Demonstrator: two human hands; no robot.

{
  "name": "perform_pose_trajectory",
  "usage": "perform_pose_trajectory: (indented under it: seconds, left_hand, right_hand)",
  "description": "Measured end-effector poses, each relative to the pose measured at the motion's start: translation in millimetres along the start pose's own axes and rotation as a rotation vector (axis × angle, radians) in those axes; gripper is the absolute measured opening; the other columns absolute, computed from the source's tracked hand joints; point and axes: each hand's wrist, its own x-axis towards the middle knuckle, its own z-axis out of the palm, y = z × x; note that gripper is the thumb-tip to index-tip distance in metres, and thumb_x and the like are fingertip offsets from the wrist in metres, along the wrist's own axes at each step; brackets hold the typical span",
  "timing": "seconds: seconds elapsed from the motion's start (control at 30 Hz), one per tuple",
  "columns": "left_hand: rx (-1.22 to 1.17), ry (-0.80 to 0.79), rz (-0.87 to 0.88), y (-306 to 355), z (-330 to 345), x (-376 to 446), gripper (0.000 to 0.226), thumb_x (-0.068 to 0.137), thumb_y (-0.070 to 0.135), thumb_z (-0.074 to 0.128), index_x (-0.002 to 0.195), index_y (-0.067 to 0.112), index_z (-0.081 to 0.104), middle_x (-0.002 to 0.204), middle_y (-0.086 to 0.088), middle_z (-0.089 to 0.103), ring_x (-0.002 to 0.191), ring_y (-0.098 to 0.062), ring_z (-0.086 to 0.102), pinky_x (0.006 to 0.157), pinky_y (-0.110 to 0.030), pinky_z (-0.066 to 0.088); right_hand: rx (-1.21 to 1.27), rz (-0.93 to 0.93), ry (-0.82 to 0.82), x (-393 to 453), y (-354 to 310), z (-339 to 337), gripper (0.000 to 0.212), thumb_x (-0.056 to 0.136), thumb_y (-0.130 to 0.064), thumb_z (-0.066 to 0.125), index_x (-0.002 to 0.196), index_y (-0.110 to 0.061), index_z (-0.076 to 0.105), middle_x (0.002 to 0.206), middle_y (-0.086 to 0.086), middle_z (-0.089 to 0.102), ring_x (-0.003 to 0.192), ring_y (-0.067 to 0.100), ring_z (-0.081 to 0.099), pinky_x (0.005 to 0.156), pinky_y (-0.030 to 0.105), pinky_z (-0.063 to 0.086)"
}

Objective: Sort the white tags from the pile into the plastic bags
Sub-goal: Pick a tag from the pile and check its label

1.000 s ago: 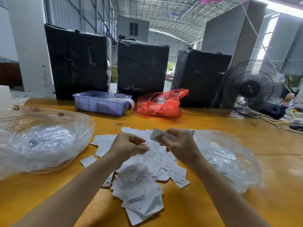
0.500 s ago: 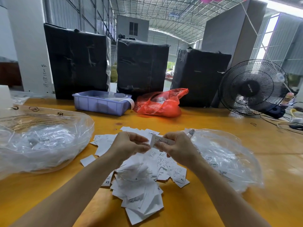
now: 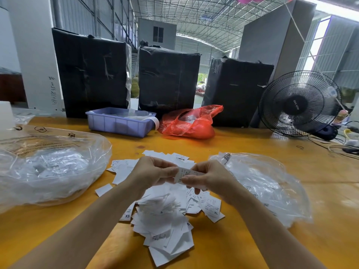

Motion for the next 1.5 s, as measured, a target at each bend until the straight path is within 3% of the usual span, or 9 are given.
perform_pose_trajectory:
  seconds: [0.13, 0.27, 0.43, 0.6, 0.83, 0.97, 1.2, 1.37, 1.5]
  left_hand:
    - [0.003, -0.001, -0.004, 0.5, 1.7, -0.1, 0.005, 0.077, 0.017, 0.075, 0.079, 0.013, 0.074, 0.071, -0.005, 0.074, 0.060, -0.006, 0.068, 0.059, -0.020, 0.045]
    - [0.034, -0.007, -0.023, 0.3, 2.2, -0.4, 0.005, 0.076, 0.018, 0.076, 0.076, 0.013, 0.074, 0.068, -0.004, 0.073, 0.057, -0.005, 0.066, 0.050, -0.015, 0.048]
    - [-0.167, 0.038, -0.101, 1.3, 4.5, -1.6, 0.013, 0.075, 0.020, 0.075, 0.082, 0.009, 0.072, 0.073, -0.008, 0.074, 0.060, -0.013, 0.071, 0.049, -0.019, 0.051]
    - [-0.405, 0.048, -0.210, -0.1, 13.0, -2.2, 0.020, 0.082, 0.017, 0.070, 0.096, 0.003, 0.069, 0.075, -0.010, 0.071, 0.058, -0.014, 0.066, 0.045, -0.017, 0.049]
    - [-0.477, 0.100, -0.331, -5.0, 17.1, -2.3, 0.017, 0.078, 0.024, 0.074, 0.076, 0.009, 0.066, 0.058, -0.005, 0.064, 0.063, -0.016, 0.053, 0.053, -0.023, 0.040]
    - [-0.518, 0.087, -0.382, -1.9, 18.9, -2.7, 0.016, 0.078, 0.027, 0.073, 0.075, 0.014, 0.064, 0.060, -0.003, 0.064, 0.064, -0.015, 0.053, 0.054, -0.023, 0.038]
    - [-0.607, 0.067, -0.341, 2.0, 17.1, -3.9, 0.015, 0.082, 0.026, 0.068, 0.071, 0.016, 0.064, 0.047, 0.001, 0.060, 0.058, -0.012, 0.050, 0.055, -0.023, 0.035]
    - [-0.658, 0.033, -0.305, 4.0, 16.3, -4.7, 0.013, 0.079, 0.025, 0.071, 0.076, 0.014, 0.065, 0.054, -0.003, 0.064, 0.048, -0.011, 0.056, 0.049, -0.021, 0.042]
    - [-0.578, -0.050, -0.277, 6.3, 12.9, -6.7, 0.013, 0.081, 0.023, 0.068, 0.082, 0.010, 0.068, 0.065, -0.007, 0.069, 0.054, -0.016, 0.060, 0.041, -0.018, 0.043]
  right_hand:
    - [0.027, 0.035, -0.079, -0.6, 1.0, 1.2, 0.015, 0.069, -0.012, 0.082, 0.076, -0.008, 0.068, 0.073, 0.016, 0.069, 0.061, 0.021, 0.059, 0.060, 0.030, 0.041]
    - [-0.024, 0.004, 0.000, 1.3, 0.4, 3.7, 0.030, 0.066, -0.012, 0.083, 0.085, -0.004, 0.061, 0.076, 0.014, 0.068, 0.056, 0.013, 0.059, 0.057, 0.025, 0.046]
    - [0.045, -0.110, 0.158, 4.6, 2.4, 4.7, 0.016, 0.088, -0.010, 0.063, 0.100, 0.000, 0.059, 0.081, 0.011, 0.066, 0.059, 0.007, 0.063, 0.059, 0.017, 0.050]
    - [0.080, -0.144, 0.272, 5.4, 2.6, 11.1, 0.015, 0.096, -0.011, 0.052, 0.091, -0.008, 0.066, 0.075, 0.010, 0.065, 0.056, 0.009, 0.061, 0.059, 0.021, 0.052]
    - [0.079, -0.132, 0.264, 6.7, 3.7, 23.9, 0.029, 0.086, -0.009, 0.067, 0.114, -0.012, 0.062, 0.072, 0.003, 0.063, 0.060, 0.011, 0.061, 0.063, 0.028, 0.052]
    - [0.086, -0.194, 0.376, 7.7, 3.8, 26.3, 0.015, 0.084, -0.010, 0.069, 0.099, -0.008, 0.073, 0.074, -0.002, 0.068, 0.061, 0.003, 0.059, 0.060, 0.019, 0.053]
    - [-0.190, -0.242, 0.321, 6.9, 2.4, 34.7, 0.037, 0.086, -0.032, 0.064, 0.120, -0.017, 0.064, 0.106, -0.003, 0.054, 0.103, 0.008, 0.050, 0.090, 0.027, 0.046]
    - [0.092, -0.283, 0.208, 2.6, -3.0, 36.7, 0.025, 0.082, -0.007, 0.070, 0.105, -0.018, 0.070, 0.091, -0.002, 0.073, 0.085, 0.016, 0.069, 0.077, 0.028, 0.057]
    - [0.323, -0.177, 0.306, 5.6, 0.0, 29.2, 0.015, 0.081, 0.001, 0.068, 0.092, -0.008, 0.072, 0.076, 0.002, 0.072, 0.065, 0.006, 0.067, 0.060, 0.015, 0.051]
